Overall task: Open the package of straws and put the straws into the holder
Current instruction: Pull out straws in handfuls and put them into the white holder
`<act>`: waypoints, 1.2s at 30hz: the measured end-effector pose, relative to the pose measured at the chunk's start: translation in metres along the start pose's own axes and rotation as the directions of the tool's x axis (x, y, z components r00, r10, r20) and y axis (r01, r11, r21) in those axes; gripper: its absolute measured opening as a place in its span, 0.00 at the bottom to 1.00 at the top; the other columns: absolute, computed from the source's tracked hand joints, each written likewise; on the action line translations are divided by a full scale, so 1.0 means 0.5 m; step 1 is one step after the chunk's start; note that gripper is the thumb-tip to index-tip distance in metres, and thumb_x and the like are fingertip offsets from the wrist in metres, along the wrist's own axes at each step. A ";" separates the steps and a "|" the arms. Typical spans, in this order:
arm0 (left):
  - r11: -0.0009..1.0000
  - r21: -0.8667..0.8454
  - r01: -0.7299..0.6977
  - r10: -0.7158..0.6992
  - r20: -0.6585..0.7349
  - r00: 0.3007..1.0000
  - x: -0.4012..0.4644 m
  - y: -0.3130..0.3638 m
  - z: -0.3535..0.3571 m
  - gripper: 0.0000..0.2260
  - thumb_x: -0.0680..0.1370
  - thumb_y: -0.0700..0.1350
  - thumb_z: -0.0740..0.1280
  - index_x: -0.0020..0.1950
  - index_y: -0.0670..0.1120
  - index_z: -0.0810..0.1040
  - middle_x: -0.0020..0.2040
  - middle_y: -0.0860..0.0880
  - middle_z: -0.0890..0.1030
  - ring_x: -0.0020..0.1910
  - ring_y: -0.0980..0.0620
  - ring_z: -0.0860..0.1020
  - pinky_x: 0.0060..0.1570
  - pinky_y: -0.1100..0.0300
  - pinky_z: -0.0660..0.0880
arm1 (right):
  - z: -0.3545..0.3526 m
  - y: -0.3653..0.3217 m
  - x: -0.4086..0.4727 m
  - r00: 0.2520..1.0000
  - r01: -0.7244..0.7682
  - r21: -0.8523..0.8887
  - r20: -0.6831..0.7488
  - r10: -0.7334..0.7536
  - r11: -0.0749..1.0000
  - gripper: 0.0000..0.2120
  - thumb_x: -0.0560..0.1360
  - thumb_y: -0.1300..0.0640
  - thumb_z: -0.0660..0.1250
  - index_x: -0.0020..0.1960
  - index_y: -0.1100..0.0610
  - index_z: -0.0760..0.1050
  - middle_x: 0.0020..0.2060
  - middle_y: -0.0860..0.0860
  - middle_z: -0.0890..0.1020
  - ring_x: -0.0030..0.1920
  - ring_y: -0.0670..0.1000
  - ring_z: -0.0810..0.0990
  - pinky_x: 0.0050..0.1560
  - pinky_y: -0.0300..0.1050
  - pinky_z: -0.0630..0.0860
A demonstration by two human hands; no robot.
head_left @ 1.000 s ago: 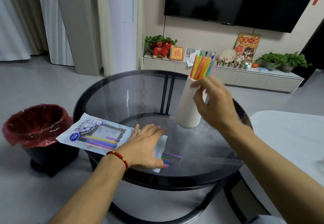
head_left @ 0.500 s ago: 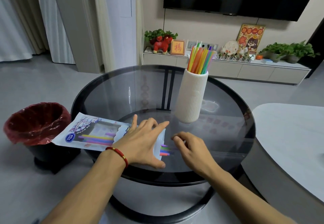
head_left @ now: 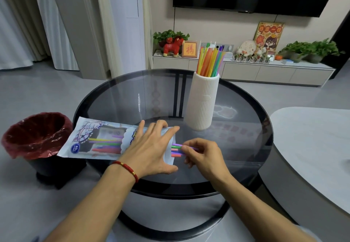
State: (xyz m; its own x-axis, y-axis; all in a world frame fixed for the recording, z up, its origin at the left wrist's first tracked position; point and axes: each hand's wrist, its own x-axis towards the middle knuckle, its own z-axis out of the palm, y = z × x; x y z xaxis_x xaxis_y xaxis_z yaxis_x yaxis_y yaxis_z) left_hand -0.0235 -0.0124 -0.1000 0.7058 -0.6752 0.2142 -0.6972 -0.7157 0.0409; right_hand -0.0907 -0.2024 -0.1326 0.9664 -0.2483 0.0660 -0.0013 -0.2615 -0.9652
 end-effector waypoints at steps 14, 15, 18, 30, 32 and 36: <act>0.985 -0.109 0.134 -0.119 0.132 0.984 0.010 0.000 0.015 0.39 0.66 0.79 0.54 0.72 0.61 0.64 0.76 0.51 0.58 0.76 0.48 0.57 0.72 0.27 0.41 | -0.090 -0.015 0.017 0.985 -0.126 0.403 -0.059 0.163 0.906 0.06 0.76 0.66 0.76 0.40 0.59 0.88 0.33 0.56 0.85 0.33 0.50 0.82 0.38 0.39 0.82; 0.982 -0.122 0.141 -0.127 0.115 0.985 0.013 0.001 0.015 0.35 0.69 0.77 0.53 0.71 0.61 0.66 0.75 0.52 0.60 0.76 0.48 0.58 0.72 0.27 0.42 | -0.095 -0.017 0.017 0.981 -0.141 0.447 -0.054 0.184 0.883 0.08 0.76 0.66 0.75 0.40 0.59 0.88 0.33 0.56 0.85 0.33 0.49 0.82 0.38 0.39 0.82; 0.981 -0.132 0.141 -0.135 0.057 0.989 0.017 0.001 0.017 0.24 0.76 0.70 0.54 0.66 0.59 0.70 0.70 0.53 0.65 0.72 0.50 0.62 0.73 0.29 0.45 | -0.112 -0.022 0.022 0.975 -0.149 0.603 -0.042 0.217 0.784 0.05 0.72 0.64 0.77 0.38 0.58 0.89 0.34 0.54 0.84 0.32 0.48 0.82 0.37 0.36 0.81; 0.991 -0.098 0.095 -0.086 0.089 0.992 0.019 0.012 0.019 0.13 0.84 0.55 0.51 0.60 0.52 0.71 0.71 0.49 0.64 0.73 0.48 0.60 0.72 0.29 0.48 | -0.113 -0.038 0.026 0.993 -0.024 0.712 -0.063 0.099 0.701 0.35 0.57 0.33 0.82 0.52 0.58 0.85 0.39 0.49 0.85 0.37 0.45 0.82 0.35 0.37 0.78; 0.989 -0.118 0.084 -0.075 0.083 0.994 0.020 0.015 0.019 0.12 0.84 0.55 0.51 0.60 0.52 0.70 0.72 0.49 0.63 0.73 0.48 0.59 0.73 0.29 0.48 | -0.080 -0.033 0.022 0.995 -0.057 0.669 -0.027 0.101 0.741 0.38 0.57 0.34 0.84 0.56 0.59 0.82 0.41 0.52 0.83 0.34 0.46 0.80 0.31 0.37 0.74; 0.990 -0.130 0.051 -0.041 0.076 0.996 0.020 0.026 0.025 0.13 0.84 0.55 0.50 0.59 0.52 0.69 0.73 0.50 0.63 0.74 0.49 0.58 0.73 0.30 0.46 | -0.014 -0.023 0.007 0.997 -0.071 0.512 0.022 0.069 0.856 0.22 0.72 0.48 0.74 0.56 0.65 0.83 0.43 0.60 0.84 0.35 0.49 0.81 0.34 0.39 0.78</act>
State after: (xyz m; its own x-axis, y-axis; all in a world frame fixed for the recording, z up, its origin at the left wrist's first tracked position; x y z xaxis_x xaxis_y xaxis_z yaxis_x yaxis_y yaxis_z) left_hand -0.0241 -0.0308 -0.1095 0.7412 -0.6570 0.1378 -0.6711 -0.7196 0.1787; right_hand -0.0891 -0.2066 -0.1195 0.9694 -0.2453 -0.0068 0.0620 0.2715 -0.9604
